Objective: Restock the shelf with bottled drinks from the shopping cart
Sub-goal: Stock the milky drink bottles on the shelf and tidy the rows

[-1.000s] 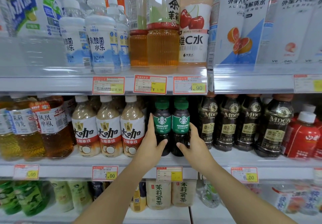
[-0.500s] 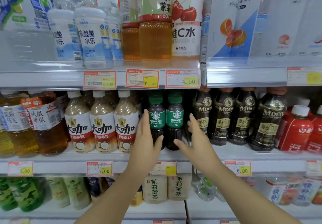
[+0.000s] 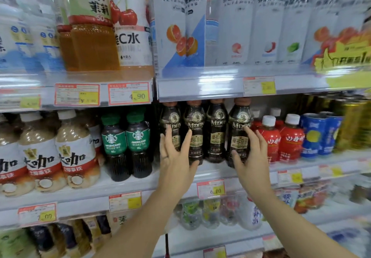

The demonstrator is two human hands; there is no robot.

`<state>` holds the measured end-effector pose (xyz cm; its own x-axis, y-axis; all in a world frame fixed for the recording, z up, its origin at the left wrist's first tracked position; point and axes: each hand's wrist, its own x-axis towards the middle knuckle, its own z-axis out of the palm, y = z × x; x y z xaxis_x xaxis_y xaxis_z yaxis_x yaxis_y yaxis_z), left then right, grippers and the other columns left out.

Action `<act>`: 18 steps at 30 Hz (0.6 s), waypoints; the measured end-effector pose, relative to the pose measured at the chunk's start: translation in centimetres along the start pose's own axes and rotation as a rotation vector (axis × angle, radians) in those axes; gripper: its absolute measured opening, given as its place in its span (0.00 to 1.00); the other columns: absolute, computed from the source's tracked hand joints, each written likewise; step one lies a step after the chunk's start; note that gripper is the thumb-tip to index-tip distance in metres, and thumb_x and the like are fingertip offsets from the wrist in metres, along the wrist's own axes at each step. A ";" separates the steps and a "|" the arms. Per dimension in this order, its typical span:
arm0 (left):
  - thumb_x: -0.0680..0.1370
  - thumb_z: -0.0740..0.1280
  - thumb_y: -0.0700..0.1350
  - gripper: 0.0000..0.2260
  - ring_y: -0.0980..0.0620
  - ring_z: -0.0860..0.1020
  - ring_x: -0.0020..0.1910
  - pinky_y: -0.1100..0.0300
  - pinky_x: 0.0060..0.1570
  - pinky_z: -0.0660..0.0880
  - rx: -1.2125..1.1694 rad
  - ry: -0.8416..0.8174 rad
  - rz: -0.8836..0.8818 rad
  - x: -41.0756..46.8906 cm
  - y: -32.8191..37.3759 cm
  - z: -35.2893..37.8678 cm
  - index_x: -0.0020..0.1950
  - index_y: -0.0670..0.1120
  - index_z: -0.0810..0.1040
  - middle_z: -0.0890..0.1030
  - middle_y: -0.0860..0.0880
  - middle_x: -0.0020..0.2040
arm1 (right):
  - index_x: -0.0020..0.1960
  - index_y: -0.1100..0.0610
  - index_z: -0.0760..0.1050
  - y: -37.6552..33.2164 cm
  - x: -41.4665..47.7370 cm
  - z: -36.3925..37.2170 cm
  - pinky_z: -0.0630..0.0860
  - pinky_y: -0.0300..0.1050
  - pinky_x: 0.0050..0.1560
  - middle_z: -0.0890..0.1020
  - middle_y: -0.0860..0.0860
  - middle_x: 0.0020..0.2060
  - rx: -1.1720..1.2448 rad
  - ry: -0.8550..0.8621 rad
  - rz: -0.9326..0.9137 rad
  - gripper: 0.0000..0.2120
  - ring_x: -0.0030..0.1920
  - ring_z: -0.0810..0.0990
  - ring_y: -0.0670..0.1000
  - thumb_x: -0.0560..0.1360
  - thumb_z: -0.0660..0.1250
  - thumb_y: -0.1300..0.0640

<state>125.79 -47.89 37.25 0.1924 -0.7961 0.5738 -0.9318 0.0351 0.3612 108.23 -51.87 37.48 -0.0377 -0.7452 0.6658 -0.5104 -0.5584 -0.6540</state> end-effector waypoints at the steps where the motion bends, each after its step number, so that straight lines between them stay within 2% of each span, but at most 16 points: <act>1: 0.76 0.67 0.51 0.35 0.43 0.39 0.75 0.44 0.68 0.63 0.009 0.007 -0.006 0.1 0.0 0.3 0.77 0.58 0.49 0.24 0.56 0.70 | 0.75 0.50 0.54 0.3 0.2 0.1 0.57 0.41 0.69 0.56 0.51 0.74 0.006 0.001 -0.010 0.33 0.73 0.56 0.48 0.75 0.65 0.61; 4: 0.76 0.66 0.52 0.34 0.46 0.38 0.74 0.46 0.66 0.66 0.052 0.004 -0.024 0.1 -0.3 0.6 0.77 0.54 0.51 0.18 0.60 0.64 | 0.76 0.49 0.48 1.1 1.1 0.5 0.57 0.38 0.68 0.59 0.48 0.73 0.033 0.024 -0.007 0.38 0.72 0.58 0.46 0.75 0.66 0.61; 6: 0.76 0.66 0.51 0.33 0.46 0.39 0.75 0.46 0.65 0.69 0.082 0.001 -0.027 0.0 -0.3 0.3 0.77 0.53 0.53 0.19 0.59 0.66 | 0.76 0.48 0.47 1.7 1.6 0.6 0.59 0.38 0.66 0.62 0.47 0.72 0.046 0.010 0.020 0.39 0.71 0.61 0.46 0.75 0.67 0.61; 7: 0.76 0.66 0.50 0.32 0.45 0.41 0.75 0.44 0.64 0.70 0.096 0.026 -0.005 -0.1 -0.1 -0.1 0.76 0.52 0.56 0.24 0.57 0.70 | 0.76 0.48 0.47 2.0 1.8 0.6 0.61 0.38 0.65 0.64 0.47 0.71 0.048 0.003 0.030 0.39 0.70 0.63 0.47 0.74 0.68 0.60; 9: 0.73 0.70 0.46 0.28 0.39 0.52 0.74 0.40 0.64 0.69 0.145 0.161 0.178 -0.2 1.1 -0.9 0.72 0.50 0.66 0.46 0.46 0.76 | 0.76 0.48 0.48 2.3 2.1 0.5 0.65 0.40 0.62 0.68 0.49 0.68 0.036 0.004 0.030 0.40 0.68 0.66 0.48 0.73 0.69 0.59; 10: 0.71 0.72 0.44 0.26 0.39 0.59 0.73 0.38 0.65 0.67 0.207 0.218 0.321 0.0 1.8 -0.9 0.68 0.49 0.70 0.56 0.43 0.74 | 0.76 0.49 0.48 2.3 2.2 0.3 0.66 0.40 0.62 0.69 0.50 0.67 0.032 0.005 0.027 0.41 0.67 0.67 0.49 0.72 0.70 0.58; 12: 0.68 0.73 0.43 0.23 0.41 0.67 0.70 0.37 0.68 0.61 0.372 0.248 0.558 0.8 3.6 -1.1 0.63 0.50 0.75 0.69 0.43 0.69 | 0.76 0.50 0.49 2.2 2.6 -0.3 0.69 0.44 0.63 0.70 0.51 0.66 0.065 -0.017 0.037 0.42 0.66 0.69 0.50 0.71 0.72 0.59; 14: 0.67 0.74 0.45 0.22 0.43 0.70 0.69 0.36 0.68 0.60 0.488 0.218 0.632 2.3 5.0 -1.6 0.60 0.51 0.78 0.73 0.45 0.67 | 0.75 0.49 0.51 2.0 3.2 -1.5 0.70 0.46 0.64 0.70 0.51 0.67 0.114 -0.052 0.026 0.43 0.67 0.69 0.49 0.69 0.73 0.57; 15: 0.67 0.74 0.45 0.22 0.43 0.70 0.68 0.36 0.68 0.61 0.518 0.211 0.623 3.1 5.4 -1.8 0.60 0.51 0.78 0.74 0.45 0.67 | 0.74 0.48 0.52 1.8 3.6 -2.3 0.69 0.44 0.64 0.69 0.50 0.68 0.112 -0.052 -0.008 0.42 0.67 0.68 0.48 0.69 0.74 0.56; 17: 0.66 0.74 0.45 0.24 0.42 0.71 0.68 0.36 0.67 0.62 0.556 0.227 0.593 4.5 5.9 -2.2 0.62 0.50 0.77 0.75 0.44 0.66 | 0.74 0.48 0.53 1.4 4.6 -3.8 0.66 0.42 0.63 0.69 0.50 0.67 0.025 -0.016 -0.119 0.42 0.67 0.67 0.48 0.68 0.74 0.54; 18: 0.66 0.74 0.46 0.25 0.42 0.71 0.67 0.36 0.67 0.62 0.570 0.235 0.579 5.1 6.0 -2.2 0.63 0.50 0.76 0.75 0.43 0.66 | 0.74 0.49 0.54 1.1 5.2 -4.4 0.66 0.44 0.63 0.70 0.51 0.67 -0.078 0.001 -0.187 0.42 0.66 0.68 0.50 0.68 0.74 0.52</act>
<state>121.83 -50.40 44.01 -0.3628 -0.5977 0.7150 -0.9037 0.0382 -0.4265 103.69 -54.74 41.76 0.0629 -0.6311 0.7731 -0.5735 -0.6569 -0.4895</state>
